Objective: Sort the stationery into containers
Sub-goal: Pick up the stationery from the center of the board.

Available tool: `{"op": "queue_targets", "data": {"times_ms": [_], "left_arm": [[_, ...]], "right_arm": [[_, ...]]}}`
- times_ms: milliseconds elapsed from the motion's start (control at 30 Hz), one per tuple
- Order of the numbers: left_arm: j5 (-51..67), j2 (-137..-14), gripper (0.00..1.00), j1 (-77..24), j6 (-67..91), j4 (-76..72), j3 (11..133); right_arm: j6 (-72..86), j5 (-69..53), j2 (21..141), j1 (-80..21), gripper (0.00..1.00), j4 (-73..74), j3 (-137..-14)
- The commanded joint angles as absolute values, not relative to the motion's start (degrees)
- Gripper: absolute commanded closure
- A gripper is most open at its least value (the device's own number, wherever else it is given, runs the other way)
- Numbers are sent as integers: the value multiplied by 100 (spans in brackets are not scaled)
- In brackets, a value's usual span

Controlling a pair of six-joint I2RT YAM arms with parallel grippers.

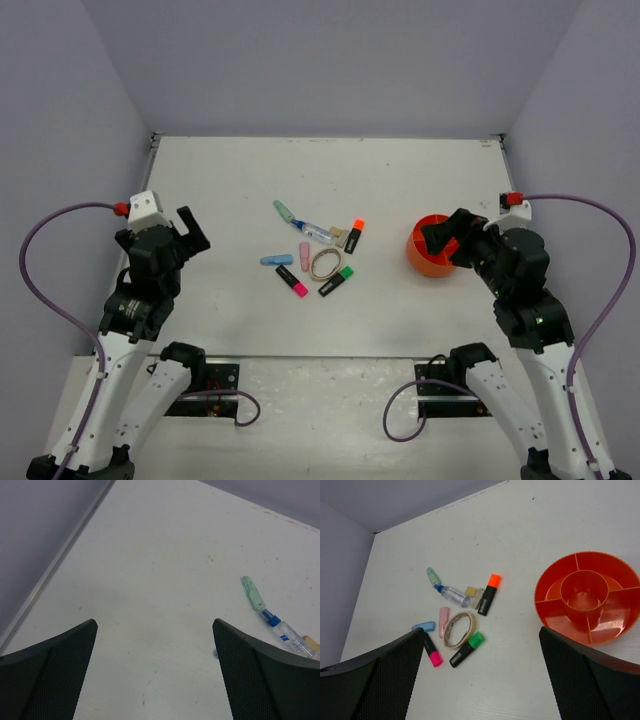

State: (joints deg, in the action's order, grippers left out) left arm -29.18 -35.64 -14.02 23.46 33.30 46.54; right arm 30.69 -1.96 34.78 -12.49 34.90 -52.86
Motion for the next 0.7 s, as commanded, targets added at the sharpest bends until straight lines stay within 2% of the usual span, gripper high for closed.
{"op": "queue_targets", "data": {"times_ms": [0, 267, 400, 500, 567, 667], "left_arm": [[-3107, -3511, 0, -1433, 2452, 3226, 4786], [-3058, -3530, 0, -1433, 2452, 3208, 4750], [-2970, -3652, 0, -1439, 2586, 3114, 4654], [-2349, -4171, 0, -1433, 2967, 3213, 4724], [-1211, -4608, 0, -1458, 3167, 2989, 4729], [-1132, -5337, 0, -2047, 3590, 2229, 4632]], "right_arm": [[3177, -123, 3415, -1266, 1, 3138, -5186], [3059, -1240, 3158, -1270, 1, 2425, -4880], [3118, -1041, 3132, -1266, 1, 2496, -4860], [3114, -778, 3350, -1266, 1, 2834, -5023], [3078, -790, 3536, -1266, 1, 2950, -5078], [3019, -977, 3630, -1266, 1, 2923, -4973]]}}
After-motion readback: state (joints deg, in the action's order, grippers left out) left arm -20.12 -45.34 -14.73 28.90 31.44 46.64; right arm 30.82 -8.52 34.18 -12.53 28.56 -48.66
